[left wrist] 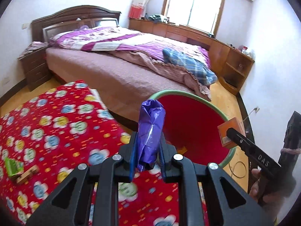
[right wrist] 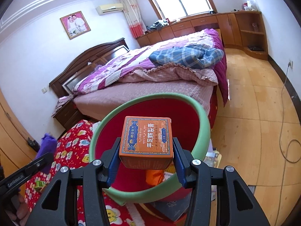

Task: Collect trash
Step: 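Carry the purple bag and orange-and-blue box over the bucket and open both grippers, then move the left gripper back to the green mosquito-coil box and grasp it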

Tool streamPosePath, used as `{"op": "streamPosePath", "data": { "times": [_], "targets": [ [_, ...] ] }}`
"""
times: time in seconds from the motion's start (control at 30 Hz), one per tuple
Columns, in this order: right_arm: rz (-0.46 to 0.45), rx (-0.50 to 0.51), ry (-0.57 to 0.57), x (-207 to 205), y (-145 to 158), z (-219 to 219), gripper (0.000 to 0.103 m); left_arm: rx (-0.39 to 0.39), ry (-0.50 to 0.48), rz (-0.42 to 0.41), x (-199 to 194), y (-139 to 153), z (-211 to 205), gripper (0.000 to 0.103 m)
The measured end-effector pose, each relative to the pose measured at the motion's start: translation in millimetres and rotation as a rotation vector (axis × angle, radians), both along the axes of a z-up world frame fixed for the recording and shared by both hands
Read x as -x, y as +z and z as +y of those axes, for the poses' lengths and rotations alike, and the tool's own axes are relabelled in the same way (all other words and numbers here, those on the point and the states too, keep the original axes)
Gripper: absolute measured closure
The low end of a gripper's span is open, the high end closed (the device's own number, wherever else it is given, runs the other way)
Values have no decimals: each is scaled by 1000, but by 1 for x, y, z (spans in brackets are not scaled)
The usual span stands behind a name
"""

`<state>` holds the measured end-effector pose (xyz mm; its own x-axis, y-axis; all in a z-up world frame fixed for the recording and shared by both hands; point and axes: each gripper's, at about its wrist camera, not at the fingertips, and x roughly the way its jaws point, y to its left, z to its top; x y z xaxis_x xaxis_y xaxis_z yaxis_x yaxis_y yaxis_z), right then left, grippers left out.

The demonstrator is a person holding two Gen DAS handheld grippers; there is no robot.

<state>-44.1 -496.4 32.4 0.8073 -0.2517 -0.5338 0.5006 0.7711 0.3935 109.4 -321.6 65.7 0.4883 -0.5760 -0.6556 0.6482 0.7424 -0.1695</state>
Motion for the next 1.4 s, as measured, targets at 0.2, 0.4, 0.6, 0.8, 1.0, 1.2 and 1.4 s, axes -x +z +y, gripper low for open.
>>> {"op": "streamPosePath", "data": {
  "times": [0.2, 0.4, 0.6, 0.8, 1.0, 1.2, 1.4],
  "targets": [
    [0, -23, 4, -1, -8, -12, 52, -20, -58, 27, -3, -16, -36, 83],
    [-10, -45, 7, 0, -15, -17, 49, -21, -104, 50, -2, -27, -51, 80],
    [-35, -82, 8, 1, -19, -24, 49, -23, -99, 60, -3, -30, -53, 68],
    [-17, -56, 27, -2, -18, -18, 46, -8, -68, 88, -5, -28, -43, 66],
    [-20, -53, 40, -3, -17, -12, 41, -2, -8, 95, -5, -24, -20, 66],
    [-35, -50, 45, 0, -12, -3, 41, 0, 67, 88, -6, -19, 16, 66],
    [-50, -41, 67, 6, -4, 7, 41, 15, 153, 92, -14, -11, 58, 66]
  ]
}}
